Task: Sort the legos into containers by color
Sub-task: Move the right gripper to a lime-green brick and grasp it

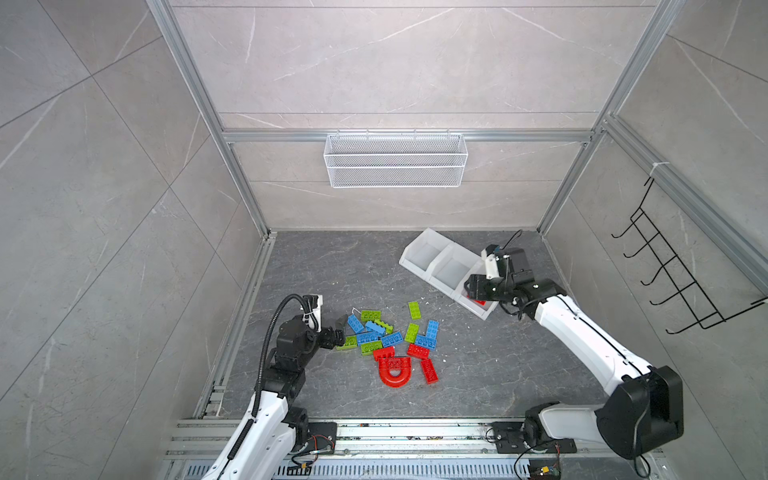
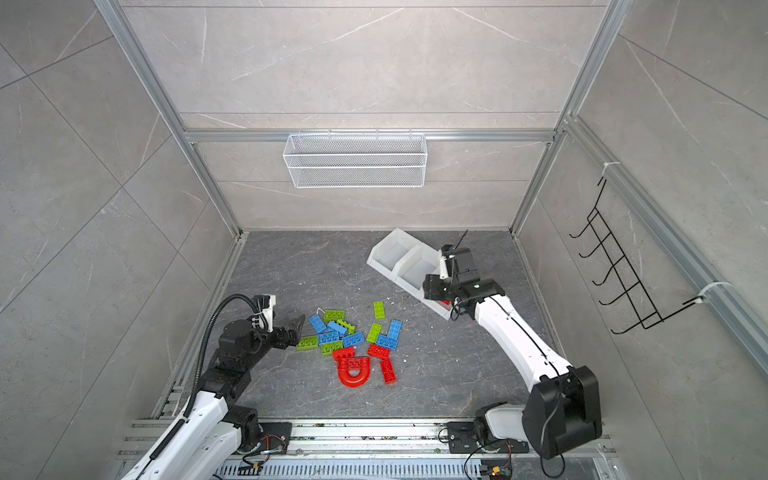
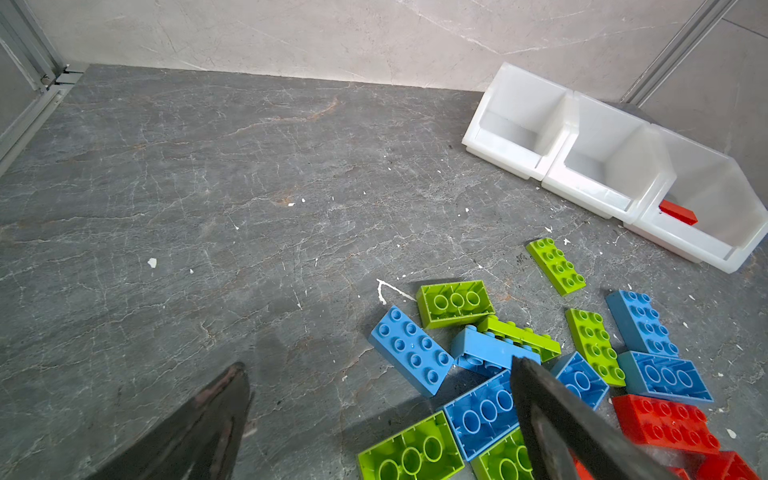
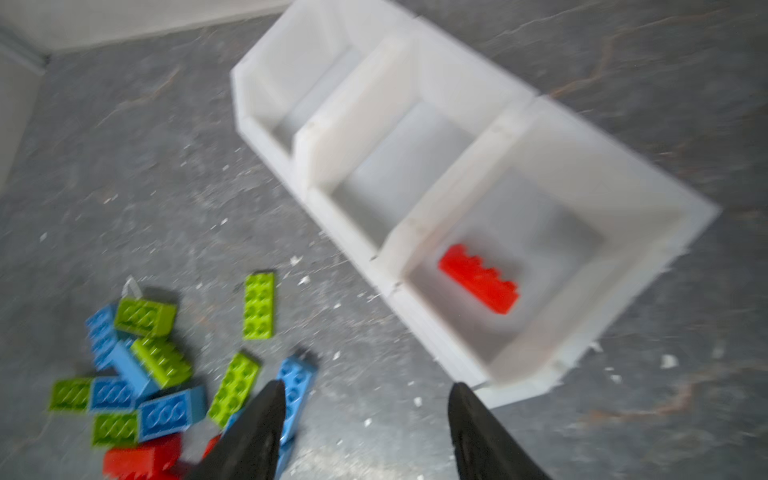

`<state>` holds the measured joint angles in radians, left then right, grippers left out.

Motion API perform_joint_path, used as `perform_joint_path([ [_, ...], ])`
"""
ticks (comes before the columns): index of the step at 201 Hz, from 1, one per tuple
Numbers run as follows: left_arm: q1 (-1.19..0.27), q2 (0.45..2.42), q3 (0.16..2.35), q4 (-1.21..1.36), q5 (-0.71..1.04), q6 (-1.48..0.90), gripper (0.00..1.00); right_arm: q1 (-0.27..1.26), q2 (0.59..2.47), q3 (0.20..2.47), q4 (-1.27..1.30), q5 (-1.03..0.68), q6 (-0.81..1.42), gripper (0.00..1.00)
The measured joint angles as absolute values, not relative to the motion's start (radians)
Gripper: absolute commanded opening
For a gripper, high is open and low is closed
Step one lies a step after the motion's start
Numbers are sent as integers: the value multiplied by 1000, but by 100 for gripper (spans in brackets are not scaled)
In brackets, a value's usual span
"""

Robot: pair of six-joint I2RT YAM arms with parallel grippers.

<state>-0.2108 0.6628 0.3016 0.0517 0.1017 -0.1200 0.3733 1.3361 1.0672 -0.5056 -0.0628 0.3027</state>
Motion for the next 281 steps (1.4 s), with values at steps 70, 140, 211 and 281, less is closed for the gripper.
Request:
perform_joint_path([
  [70, -211, 652, 302, 47, 90, -121, 100, 642, 1645, 1138, -496, -7, 337, 65],
  [140, -211, 633, 302, 31, 81, -125, 100, 691, 1859, 1275, -455, 12, 336, 65],
  [211, -211, 632, 302, 30, 81, -127, 100, 693, 1994, 1338, -453, 51, 322, 60],
  [281, -211, 636, 302, 30, 81, -127, 100, 699, 2069, 1428, -470, 110, 300, 38],
])
